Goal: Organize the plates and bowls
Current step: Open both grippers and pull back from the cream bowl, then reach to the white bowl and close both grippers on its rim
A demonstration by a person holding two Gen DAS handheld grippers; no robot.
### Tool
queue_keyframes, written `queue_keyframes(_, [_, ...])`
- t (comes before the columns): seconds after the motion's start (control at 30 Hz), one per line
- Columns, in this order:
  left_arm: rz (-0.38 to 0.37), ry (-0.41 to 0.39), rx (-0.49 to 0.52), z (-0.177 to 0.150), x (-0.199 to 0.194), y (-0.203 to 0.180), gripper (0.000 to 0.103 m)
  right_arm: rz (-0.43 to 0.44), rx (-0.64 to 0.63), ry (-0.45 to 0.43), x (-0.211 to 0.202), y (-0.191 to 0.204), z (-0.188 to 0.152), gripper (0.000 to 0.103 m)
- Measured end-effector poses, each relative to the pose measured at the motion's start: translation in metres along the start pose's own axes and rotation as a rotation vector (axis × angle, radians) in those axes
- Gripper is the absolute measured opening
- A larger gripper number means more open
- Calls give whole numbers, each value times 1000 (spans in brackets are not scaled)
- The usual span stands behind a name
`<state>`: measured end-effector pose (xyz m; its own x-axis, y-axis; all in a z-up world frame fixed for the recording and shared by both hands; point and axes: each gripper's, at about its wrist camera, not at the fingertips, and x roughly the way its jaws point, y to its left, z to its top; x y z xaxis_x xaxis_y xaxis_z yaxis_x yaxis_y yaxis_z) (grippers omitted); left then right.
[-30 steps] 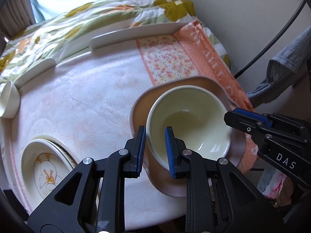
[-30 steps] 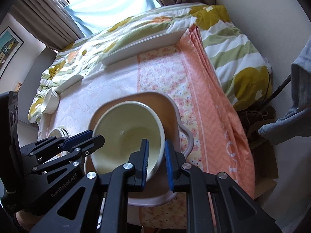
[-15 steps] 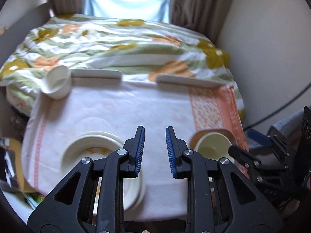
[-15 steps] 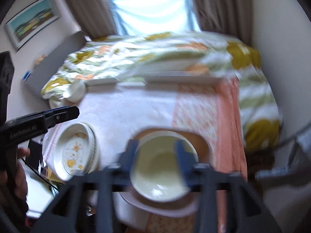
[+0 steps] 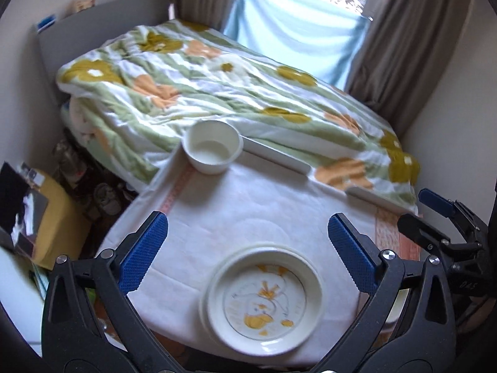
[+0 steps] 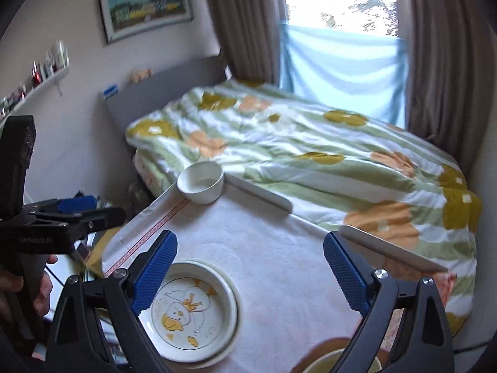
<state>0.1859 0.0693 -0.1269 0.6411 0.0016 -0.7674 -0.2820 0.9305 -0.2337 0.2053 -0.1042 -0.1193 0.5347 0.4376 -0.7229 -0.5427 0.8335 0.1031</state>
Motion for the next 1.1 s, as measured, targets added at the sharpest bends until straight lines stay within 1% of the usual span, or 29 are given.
queue_keyframes(0.07, [-4,-7,-47,15,8,24,103,6,-2,-3,13,9,22,94])
queue_keyframes(0.13, [-2,-2,-85,29,19,44,103,-9,-47,14,36,23,48,94])
queue_keyframes(0.17, [7,2,-94,35,25,52,103,-14,-63,29,44,26,54,94])
queue_keyframes(0.27, [17,37,-108,53,55,77,101,-5,-86,106,92,36,79,94])
queue_keyframes(0.3, [4,53,-117,58,66,84,99,3,-78,127,107,34,83,94])
queue_keyframes(0.37, [-32,94,-142,65,94,95,92,20,-47,172,137,30,91,94])
queue_keyframes(0.4, [-46,118,-153,67,110,100,90,30,-18,207,160,27,94,94])
queue_keyframes(0.47, [-56,157,-165,67,138,106,87,43,18,247,192,23,97,93])
queue_keyframes(0.5, [-61,177,-167,66,152,108,85,55,34,270,210,21,97,88])
queue_keyframes(0.53, [-66,201,-171,66,168,111,75,65,50,296,228,20,96,78])
queue_keyframes(0.57, [-74,222,-177,66,181,113,68,74,60,315,241,18,94,72])
queue_keyframes(0.6, [-84,237,-183,65,193,114,65,79,82,340,258,17,91,64])
queue_keyframes(0.67, [-104,256,-198,67,213,119,56,86,119,367,274,14,85,60])
queue_keyframes(0.77, [-122,269,-203,70,234,123,53,103,160,396,296,14,81,56])
queue_keyframes(0.8, [-124,271,-202,71,239,124,52,102,164,402,303,15,80,53])
queue_keyframes(0.83, [-130,277,-201,71,245,125,49,102,166,410,308,15,78,48])
queue_keyframes(0.87, [-134,282,-198,71,249,125,45,103,168,414,312,15,78,45])
queue_keyframes(0.93, [-133,288,-197,72,255,126,42,104,174,420,318,15,77,37])
queue_keyframes(0.97, [-134,289,-198,72,258,127,38,102,180,424,321,14,76,36])
queue_keyframes(1.03, [-121,284,-192,72,260,129,33,102,190,425,325,14,75,35])
queue_keyframes(1.07, [-117,279,-190,72,261,130,31,103,192,426,326,14,75,33])
queue_keyframes(1.1, [-117,275,-189,71,262,132,28,104,195,427,328,14,74,28])
